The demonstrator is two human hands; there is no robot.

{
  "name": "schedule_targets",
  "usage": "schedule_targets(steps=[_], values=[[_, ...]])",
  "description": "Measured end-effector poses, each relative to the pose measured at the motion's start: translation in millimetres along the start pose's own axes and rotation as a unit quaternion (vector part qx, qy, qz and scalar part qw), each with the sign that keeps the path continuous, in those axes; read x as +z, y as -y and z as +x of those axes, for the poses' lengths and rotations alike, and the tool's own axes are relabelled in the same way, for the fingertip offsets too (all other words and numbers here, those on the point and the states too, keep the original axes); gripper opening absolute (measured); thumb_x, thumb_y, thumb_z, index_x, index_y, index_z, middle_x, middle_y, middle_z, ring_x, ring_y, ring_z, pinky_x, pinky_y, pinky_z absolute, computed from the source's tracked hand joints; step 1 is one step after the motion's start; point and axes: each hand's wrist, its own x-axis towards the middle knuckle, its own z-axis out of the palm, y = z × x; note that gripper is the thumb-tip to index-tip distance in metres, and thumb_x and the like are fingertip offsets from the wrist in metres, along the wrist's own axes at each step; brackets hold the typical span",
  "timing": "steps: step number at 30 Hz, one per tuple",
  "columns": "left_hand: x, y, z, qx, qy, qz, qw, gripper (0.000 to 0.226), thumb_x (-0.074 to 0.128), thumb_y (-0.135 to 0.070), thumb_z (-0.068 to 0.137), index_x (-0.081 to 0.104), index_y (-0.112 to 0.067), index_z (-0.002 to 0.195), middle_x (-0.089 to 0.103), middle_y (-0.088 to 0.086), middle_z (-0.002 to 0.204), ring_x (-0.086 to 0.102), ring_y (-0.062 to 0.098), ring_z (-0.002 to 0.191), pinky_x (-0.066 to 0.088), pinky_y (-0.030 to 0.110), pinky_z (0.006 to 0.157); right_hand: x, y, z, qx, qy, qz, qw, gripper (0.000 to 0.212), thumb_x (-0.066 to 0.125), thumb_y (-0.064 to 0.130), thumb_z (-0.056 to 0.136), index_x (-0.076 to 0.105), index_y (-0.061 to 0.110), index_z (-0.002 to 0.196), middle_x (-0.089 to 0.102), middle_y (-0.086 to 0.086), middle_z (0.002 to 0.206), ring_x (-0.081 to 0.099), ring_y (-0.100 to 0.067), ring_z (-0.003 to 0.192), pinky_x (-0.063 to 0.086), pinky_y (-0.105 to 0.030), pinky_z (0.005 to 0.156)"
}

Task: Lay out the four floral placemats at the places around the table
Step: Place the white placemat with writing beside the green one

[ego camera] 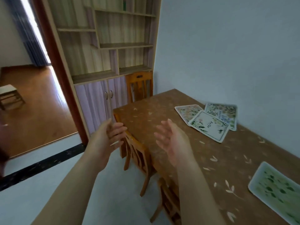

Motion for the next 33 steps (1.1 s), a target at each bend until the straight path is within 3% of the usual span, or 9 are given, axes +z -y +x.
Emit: schedule_targets(steps=[5, 10, 17, 23, 27, 29, 31, 33], values=[[43, 10, 57, -0.03, 0.039, 0.046, 0.998, 0.047, 0.042, -0.047, 0.104, 0.074, -0.014, 0.114, 0.081, 0.005, 0.106, 0.073, 0.024, 0.108, 0.052, 0.043, 0.093, -19, 2, 63, 0.011, -0.044, 0.05, 0.998, 0.029, 0.059, 0.041, 0.105, 0.074, 0.021, 0.119, 0.08, 0.0, 0.113, 0.077, -0.022, 0.103, 0.06, -0.041, 0.09], [135, -2, 127, -0.04, 0.099, 0.107, 0.989, 0.047, 0.045, -0.05, 0.103, 0.074, -0.016, 0.115, 0.081, 0.003, 0.108, 0.073, 0.022, 0.106, 0.052, 0.04, 0.091, -59, 27, 139, 0.025, -0.09, 0.123, 0.988, 0.027, 0.061, 0.037, 0.104, 0.076, 0.016, 0.109, 0.082, -0.002, 0.105, 0.077, -0.021, 0.093, 0.056, -0.036, 0.075], [263, 15, 201, -0.057, 0.174, 0.155, 0.971, 0.041, 0.051, -0.046, 0.101, 0.077, -0.016, 0.108, 0.081, 0.004, 0.103, 0.077, 0.021, 0.094, 0.054, 0.039, 0.081, -138, 42, 224, 0.017, -0.194, 0.195, 0.961, 0.022, 0.062, 0.032, 0.101, 0.076, 0.015, 0.107, 0.083, 0.001, 0.091, 0.076, -0.021, 0.088, 0.055, -0.038, 0.077], [333, 35, 254, -0.078, 0.262, 0.161, 0.948, 0.04, 0.053, -0.044, 0.1, 0.078, -0.013, 0.104, 0.081, 0.009, 0.102, 0.078, 0.02, 0.084, 0.054, 0.039, 0.078, -174, 25, 258, 0.009, -0.258, 0.215, 0.942, 0.027, 0.06, 0.036, 0.102, 0.077, 0.015, 0.106, 0.084, -0.002, 0.098, 0.076, -0.021, 0.089, 0.055, -0.034, 0.074], [370, 60, 286, -0.117, 0.329, 0.168, 0.922, 0.037, 0.052, -0.036, 0.101, 0.073, -0.007, 0.111, 0.081, 0.009, 0.097, 0.076, 0.02, 0.08, 0.054, 0.038, 0.075, -183, 21, 278, -0.014, -0.318, 0.234, 0.919, 0.028, 0.061, 0.036, 0.1, 0.077, 0.015, 0.11, 0.083, -0.001, 0.098, 0.074, -0.02, 0.086, 0.055, -0.037, 0.078], [382, 69, 305, -0.143, 0.371, 0.172, 0.901, 0.033, 0.054, -0.034, 0.1, 0.074, -0.008, 0.108, 0.081, 0.009, 0.101, 0.076, 0.021, 0.084, 0.054, 0.038, 0.075, -179, 21, 289, -0.027, -0.34, 0.241, 0.909, 0.027, 0.061, 0.035, 0.1, 0.076, 0.015, 0.11, 0.082, 0.001, 0.092, 0.074, -0.017, 0.079, 0.056, -0.033, 0.07], [390, 76, 329, -0.158, 0.411, 0.179, 0.88, 0.033, 0.054, -0.035, 0.1, 0.074, -0.011, 0.106, 0.081, 0.009, 0.105, 0.076, 0.023, 0.091, 0.055, 0.04, 0.08, -167, 22, 302, -0.032, -0.373, 0.241, 0.895, 0.027, 0.061, 0.034, 0.1, 0.076, 0.014, 0.111, 0.081, 0.0, 0.093, 0.074, -0.016, 0.075, 0.055, -0.03, 0.064], [399, 80, 356, -0.17, 0.443, 0.19, 0.859, 0.034, 0.052, -0.038, 0.1, 0.074, -0.014, 0.105, 0.081, 0.007, 0.105, 0.077, 0.021, 0.093, 0.055, 0.041, 0.085, -152, 22, 316, -0.028, -0.411, 0.24, 0.879, 0.027, 0.061, 0.035, 0.1, 0.076, 0.014, 0.111, 0.083, -0.002, 0.099, 0.075, -0.019, 0.079, 0.056, -0.033, 0.07]])
